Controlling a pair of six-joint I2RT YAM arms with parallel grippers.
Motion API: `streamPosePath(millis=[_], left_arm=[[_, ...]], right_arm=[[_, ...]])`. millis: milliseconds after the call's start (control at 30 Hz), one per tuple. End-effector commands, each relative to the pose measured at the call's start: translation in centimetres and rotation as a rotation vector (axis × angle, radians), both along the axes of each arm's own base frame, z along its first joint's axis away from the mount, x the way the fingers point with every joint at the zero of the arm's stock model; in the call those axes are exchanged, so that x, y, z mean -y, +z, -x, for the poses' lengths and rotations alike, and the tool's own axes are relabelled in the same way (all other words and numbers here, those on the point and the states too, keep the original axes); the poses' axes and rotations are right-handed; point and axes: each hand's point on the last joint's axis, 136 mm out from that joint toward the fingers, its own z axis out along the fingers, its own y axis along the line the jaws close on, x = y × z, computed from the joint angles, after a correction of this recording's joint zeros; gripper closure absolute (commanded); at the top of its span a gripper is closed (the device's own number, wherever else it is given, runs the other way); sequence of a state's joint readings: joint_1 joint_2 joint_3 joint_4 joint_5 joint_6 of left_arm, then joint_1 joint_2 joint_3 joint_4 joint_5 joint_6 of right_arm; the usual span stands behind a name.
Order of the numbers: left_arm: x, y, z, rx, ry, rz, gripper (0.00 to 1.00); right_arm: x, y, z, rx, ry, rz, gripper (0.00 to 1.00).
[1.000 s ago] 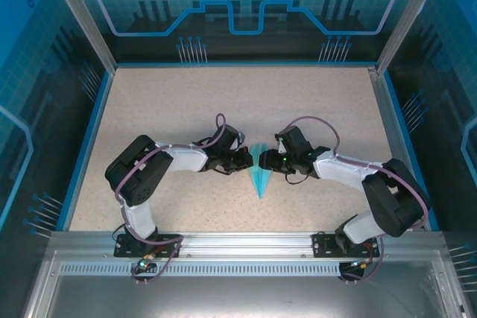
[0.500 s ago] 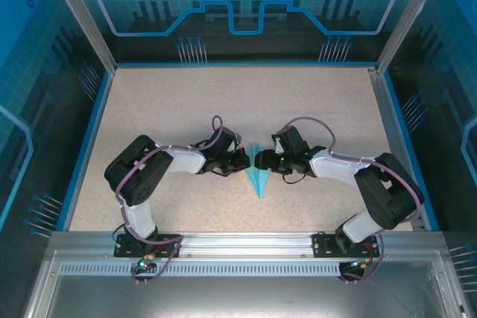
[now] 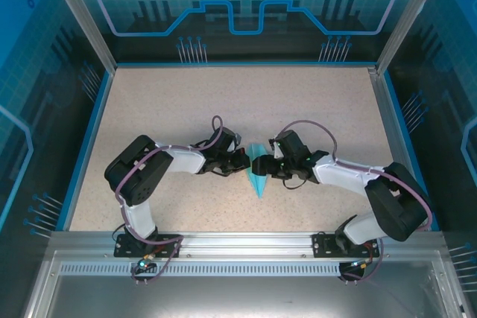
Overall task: Fold a paper plane with a square sheet of paper (pick it up from the middle)
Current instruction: Move the paper plane to the center of the table.
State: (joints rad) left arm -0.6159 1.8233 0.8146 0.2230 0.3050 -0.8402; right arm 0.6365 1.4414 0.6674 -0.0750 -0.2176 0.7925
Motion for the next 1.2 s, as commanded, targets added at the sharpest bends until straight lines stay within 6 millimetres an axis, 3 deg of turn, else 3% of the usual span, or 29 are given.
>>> streamPosePath(millis=[0,500,800,1167], left_arm=[[-0.8,-0.7,0.0,-0.019,0.022,-0.015,1.0],[-0.6,-0.4,0.1,-0.022,0.019,0.003,1.0],[-0.5,0.2,0.4,-0.016,0.009,0.021,1.0],[-0.1,1.1,0.6,-0.01,-0.01,0.048,1.0]], right_arm=[[-0.1,-0.9,1.6,-0.035,0.045,0.032,0.32],[-1.4,-1.9,2.8,-0.047,0.065,0.098,0.37],[-1.3,-2.7,1.9,-0.006,0.031,0.205,0.47],[-1.1,-3.1,1.6,0.009,0.032,0.29,0.49]])
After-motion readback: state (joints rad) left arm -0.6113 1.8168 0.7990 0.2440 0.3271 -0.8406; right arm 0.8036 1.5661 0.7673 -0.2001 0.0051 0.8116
